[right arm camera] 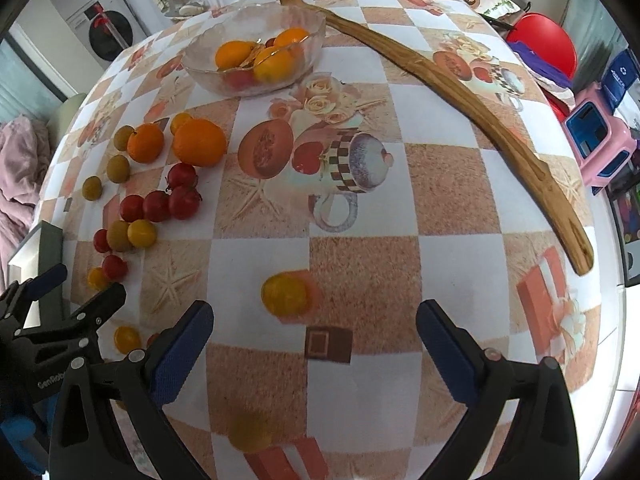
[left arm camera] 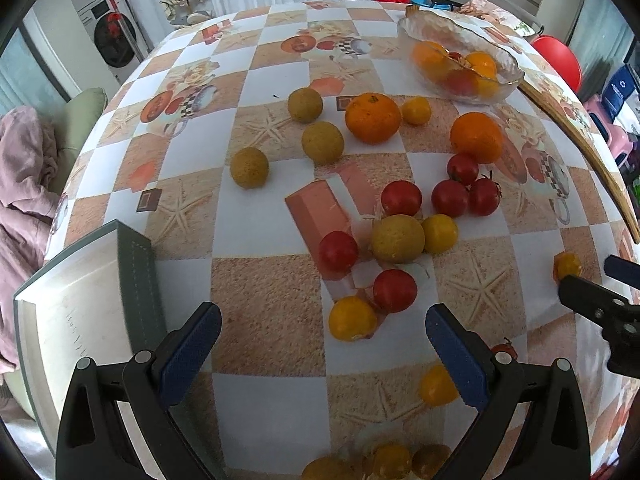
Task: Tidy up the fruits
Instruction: 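Move both tools over the scattered fruit toward a yellow tomato, then close both tools together on one yellow tomato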
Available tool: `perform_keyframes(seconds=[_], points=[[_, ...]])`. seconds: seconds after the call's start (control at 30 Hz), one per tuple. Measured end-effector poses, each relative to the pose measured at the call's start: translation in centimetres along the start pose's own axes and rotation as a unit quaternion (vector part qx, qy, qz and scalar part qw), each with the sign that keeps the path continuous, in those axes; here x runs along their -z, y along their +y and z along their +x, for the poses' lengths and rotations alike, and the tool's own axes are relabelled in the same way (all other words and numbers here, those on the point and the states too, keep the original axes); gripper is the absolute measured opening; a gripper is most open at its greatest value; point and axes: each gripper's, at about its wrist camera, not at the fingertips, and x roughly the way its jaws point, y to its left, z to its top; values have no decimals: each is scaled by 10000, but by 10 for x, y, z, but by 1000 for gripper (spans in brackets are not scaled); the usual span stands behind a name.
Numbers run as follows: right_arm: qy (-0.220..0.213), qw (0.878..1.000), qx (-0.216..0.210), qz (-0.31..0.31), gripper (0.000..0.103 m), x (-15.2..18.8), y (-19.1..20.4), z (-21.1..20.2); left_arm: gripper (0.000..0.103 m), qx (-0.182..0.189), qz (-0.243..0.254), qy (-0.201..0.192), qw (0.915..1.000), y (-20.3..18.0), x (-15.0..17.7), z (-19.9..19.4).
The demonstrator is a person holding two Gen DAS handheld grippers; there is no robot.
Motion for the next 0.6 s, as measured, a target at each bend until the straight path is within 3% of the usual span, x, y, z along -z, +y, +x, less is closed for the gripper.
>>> perform_keyframes(seconds=[0.03, 0.2, 0.3, 0.4, 0.47, 0.53, 0.6], points=[[22, 10000, 5, -19, 96, -1, 1, 3, 90, -2, 25, 9, 10000, -1, 0, 1], [13, 9995, 204, -249, 85, -5, 11, 9, 88, 85, -18, 44, 10000, -2, -1, 3], [-14, 9983, 386, -447, 72, -7, 17, 9, 78, 213, -26, 42, 9998, -4, -1, 2], [-56, 9974, 380, -611, 56, -8, 24, 8, 70, 260, -18, 34, 9997, -6, 0, 0], [-95, 9970, 330, -697, 28, -8, 27, 7, 56, 293, -7, -12, 9996, -7, 0, -2], [-78, 9978, 211, -628, 24, -8, 24, 5, 42, 331, 22, -49, 9994, -8, 1, -4], [-61, 9992, -36, -392, 25, -9, 19, 4, 38, 404, 23, -42, 9992, -7, 0, -6]])
